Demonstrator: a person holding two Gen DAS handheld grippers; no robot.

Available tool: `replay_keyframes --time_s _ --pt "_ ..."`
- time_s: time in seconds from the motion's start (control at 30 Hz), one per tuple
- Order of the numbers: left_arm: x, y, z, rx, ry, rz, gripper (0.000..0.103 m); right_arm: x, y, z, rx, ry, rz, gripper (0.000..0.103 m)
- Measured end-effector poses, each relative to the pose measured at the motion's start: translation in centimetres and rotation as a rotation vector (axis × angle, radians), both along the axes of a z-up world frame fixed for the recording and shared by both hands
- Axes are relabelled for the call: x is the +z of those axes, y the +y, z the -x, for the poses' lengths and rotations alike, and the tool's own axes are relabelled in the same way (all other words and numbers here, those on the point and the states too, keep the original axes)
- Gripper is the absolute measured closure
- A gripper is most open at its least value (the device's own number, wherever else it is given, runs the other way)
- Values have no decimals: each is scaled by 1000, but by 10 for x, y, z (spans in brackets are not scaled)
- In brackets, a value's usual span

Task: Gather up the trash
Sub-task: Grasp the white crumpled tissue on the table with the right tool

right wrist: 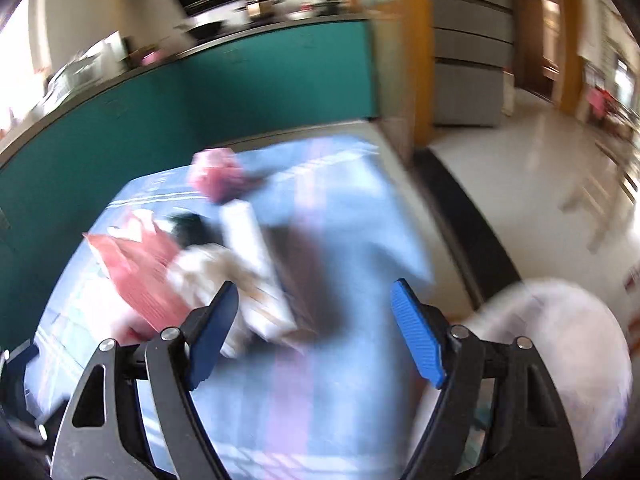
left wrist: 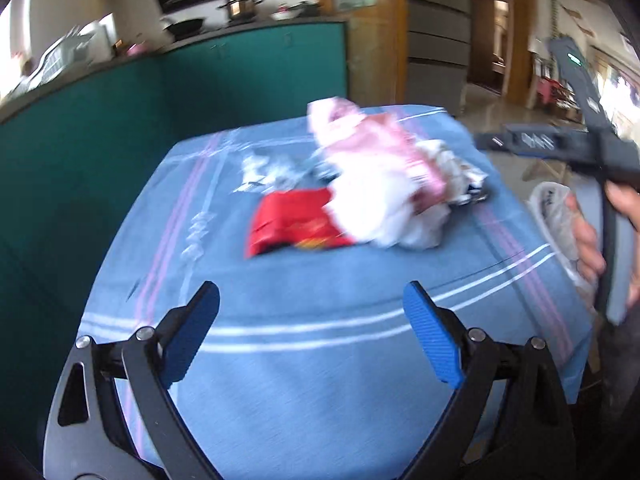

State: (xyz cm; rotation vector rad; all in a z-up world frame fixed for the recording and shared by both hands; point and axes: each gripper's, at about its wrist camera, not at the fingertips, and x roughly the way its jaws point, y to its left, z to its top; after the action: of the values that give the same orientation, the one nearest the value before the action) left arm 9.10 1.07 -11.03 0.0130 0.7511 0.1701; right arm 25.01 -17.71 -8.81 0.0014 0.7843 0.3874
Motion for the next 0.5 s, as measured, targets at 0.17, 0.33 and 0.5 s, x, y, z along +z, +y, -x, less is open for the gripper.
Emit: replay_keyframes --time_s 0.17,0.33,0.5 --pt "-6 29 14 50 3 49 10 -6 70 -28 89 33 77 20" --pt "-3 42 24 60 0 79 10 -24 93 -38 106 86 146 20" --pt "-5 46 27 59 -1 93 10 -27 93 -29 134 97 136 27"
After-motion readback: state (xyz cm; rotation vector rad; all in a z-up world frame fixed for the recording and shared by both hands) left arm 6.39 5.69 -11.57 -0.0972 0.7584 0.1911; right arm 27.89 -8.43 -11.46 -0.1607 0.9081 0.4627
